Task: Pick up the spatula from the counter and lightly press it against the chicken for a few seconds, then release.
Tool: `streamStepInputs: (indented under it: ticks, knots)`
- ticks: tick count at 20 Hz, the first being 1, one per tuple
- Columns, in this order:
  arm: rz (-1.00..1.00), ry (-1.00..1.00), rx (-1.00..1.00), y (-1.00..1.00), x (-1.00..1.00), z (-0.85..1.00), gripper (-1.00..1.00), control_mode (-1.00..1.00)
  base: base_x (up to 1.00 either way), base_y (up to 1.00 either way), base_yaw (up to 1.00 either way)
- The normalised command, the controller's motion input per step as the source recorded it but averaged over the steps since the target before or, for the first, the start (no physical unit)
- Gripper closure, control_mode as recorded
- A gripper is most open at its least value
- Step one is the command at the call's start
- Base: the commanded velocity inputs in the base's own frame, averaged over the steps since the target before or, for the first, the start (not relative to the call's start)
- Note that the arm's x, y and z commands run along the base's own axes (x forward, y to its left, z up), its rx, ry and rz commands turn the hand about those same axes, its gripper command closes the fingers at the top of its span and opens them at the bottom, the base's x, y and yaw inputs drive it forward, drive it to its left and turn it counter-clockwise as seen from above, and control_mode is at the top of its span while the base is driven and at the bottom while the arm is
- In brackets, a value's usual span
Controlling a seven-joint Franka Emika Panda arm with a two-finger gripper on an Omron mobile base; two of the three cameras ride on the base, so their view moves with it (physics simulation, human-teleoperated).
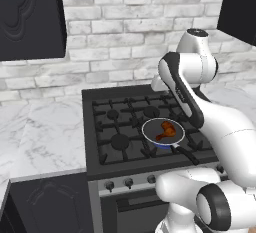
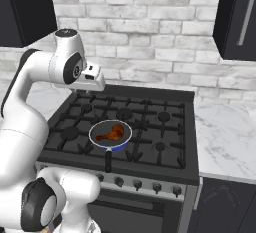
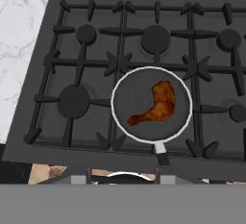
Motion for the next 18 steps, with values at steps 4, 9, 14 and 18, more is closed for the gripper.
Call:
streamStepInputs:
  ticks: [4, 9, 14, 18]
  knots:
    - [0.0, 0.0, 0.0, 0.0, 0.0, 0.0, -1.0, -1.0, 0.0, 0.0, 0.0]
    - [0.0, 0.0, 0.0, 0.0, 0.0, 0.0, -1.0, -1.0, 0.0, 0.0, 0.0]
    - [0.0, 0.0, 0.0, 0.0, 0.0, 0.0, -1.0, -1.0, 0.0, 0.0, 0.0]
    - [0.0, 0.0, 0.0, 0.0, 0.0, 0.0, -1.0, -1.0, 0.0, 0.0, 0.0]
